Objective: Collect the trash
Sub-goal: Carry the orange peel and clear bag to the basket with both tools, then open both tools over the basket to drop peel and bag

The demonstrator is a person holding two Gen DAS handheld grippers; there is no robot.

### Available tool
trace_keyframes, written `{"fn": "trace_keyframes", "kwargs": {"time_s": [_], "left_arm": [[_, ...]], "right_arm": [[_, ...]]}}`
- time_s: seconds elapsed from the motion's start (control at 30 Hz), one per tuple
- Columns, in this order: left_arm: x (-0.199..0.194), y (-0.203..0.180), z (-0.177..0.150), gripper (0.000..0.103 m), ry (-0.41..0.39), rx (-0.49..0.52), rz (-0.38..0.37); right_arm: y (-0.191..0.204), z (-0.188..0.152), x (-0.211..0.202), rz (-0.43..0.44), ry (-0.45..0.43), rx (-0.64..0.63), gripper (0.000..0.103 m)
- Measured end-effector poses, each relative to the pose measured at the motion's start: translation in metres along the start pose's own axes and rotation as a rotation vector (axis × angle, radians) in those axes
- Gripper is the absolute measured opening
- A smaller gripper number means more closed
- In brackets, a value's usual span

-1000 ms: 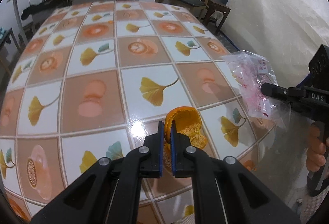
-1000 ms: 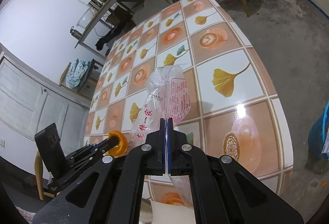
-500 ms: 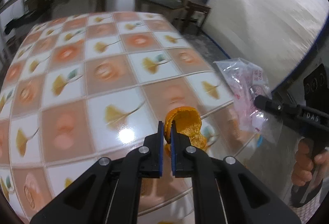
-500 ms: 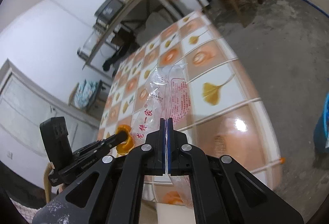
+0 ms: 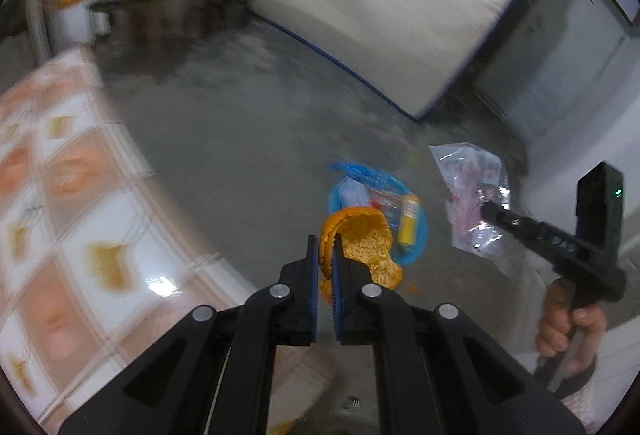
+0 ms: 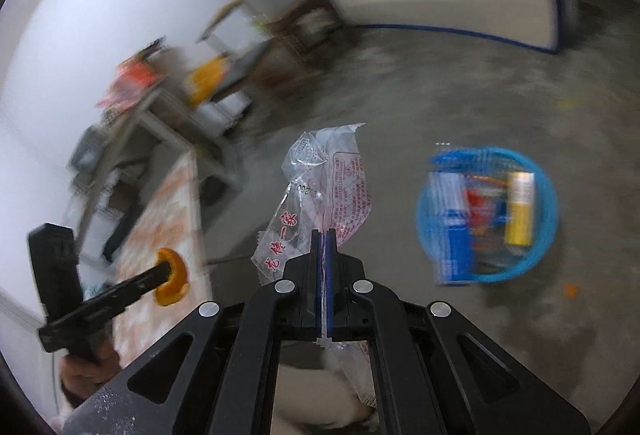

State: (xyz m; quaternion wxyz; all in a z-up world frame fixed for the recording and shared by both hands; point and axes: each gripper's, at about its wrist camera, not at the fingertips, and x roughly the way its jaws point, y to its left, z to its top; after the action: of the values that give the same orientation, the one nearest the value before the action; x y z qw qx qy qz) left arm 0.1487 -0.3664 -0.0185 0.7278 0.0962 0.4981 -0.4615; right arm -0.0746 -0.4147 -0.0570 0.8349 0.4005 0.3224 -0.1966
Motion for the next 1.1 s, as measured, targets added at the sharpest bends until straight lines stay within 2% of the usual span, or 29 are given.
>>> {"fn": "trace_keyframes", "kwargs": {"time_s": [0.1,0.23,0.33,0.5,0.53,0.57,0.6,0.63,0.67,0.7,0.9,1.1], "left_arm": [[0.055,-0.034,0.015,0.005,0.091,0.044,-0.02],[0.13,-0.068,0.022,0.005,0.2,0.076,-0.013],[0.177,-0.084,0.026,0.005,0.257,0.054,-0.027],[0.235,-0.102,0.037,0.006,0.292,0.045,-0.048],[0.243,-0.105,0.04,0.006,0.294,0.045,-0.055],[0.254,-0.105,0.04,0.008,0.304,0.042,-0.052],[0.262,-0.105,0.041,0.018,0.316,0.035,-0.046],[0.267,-0.102,0.042,0.034,0.322,0.029,-0.035],[0.271,-0.101,0.043,0.042,0.323,0.024,-0.014],[0.272,-0.1,0.042,0.048,0.312,0.023,-0.009],[0.247,-0.087,0.044,0.052,0.254,0.004,-0.035],[0.198,-0.083,0.056,0.056,0.159,0.003,-0.055]], "right_arm": [[-0.049,0.005,0.01,-0.096,0.026,0.062,0.0],[-0.09,0.008,0.042,-0.177,0.097,0.089,0.0],[-0.108,0.013,0.069,-0.212,0.147,0.092,0.0],[-0.129,0.027,0.095,-0.263,0.159,0.069,0.001],[-0.132,0.032,0.101,-0.272,0.159,0.063,0.006],[-0.134,0.035,0.104,-0.276,0.161,0.063,0.009],[-0.138,0.038,0.113,-0.274,0.169,0.067,0.013],[-0.14,0.039,0.118,-0.273,0.178,0.069,0.025],[-0.143,0.039,0.126,-0.273,0.193,0.073,0.032],[-0.146,0.039,0.13,-0.279,0.199,0.077,0.033],[-0.153,0.033,0.126,-0.277,0.187,0.12,0.036],[-0.148,0.033,0.085,-0.247,0.074,0.149,0.039]]}}
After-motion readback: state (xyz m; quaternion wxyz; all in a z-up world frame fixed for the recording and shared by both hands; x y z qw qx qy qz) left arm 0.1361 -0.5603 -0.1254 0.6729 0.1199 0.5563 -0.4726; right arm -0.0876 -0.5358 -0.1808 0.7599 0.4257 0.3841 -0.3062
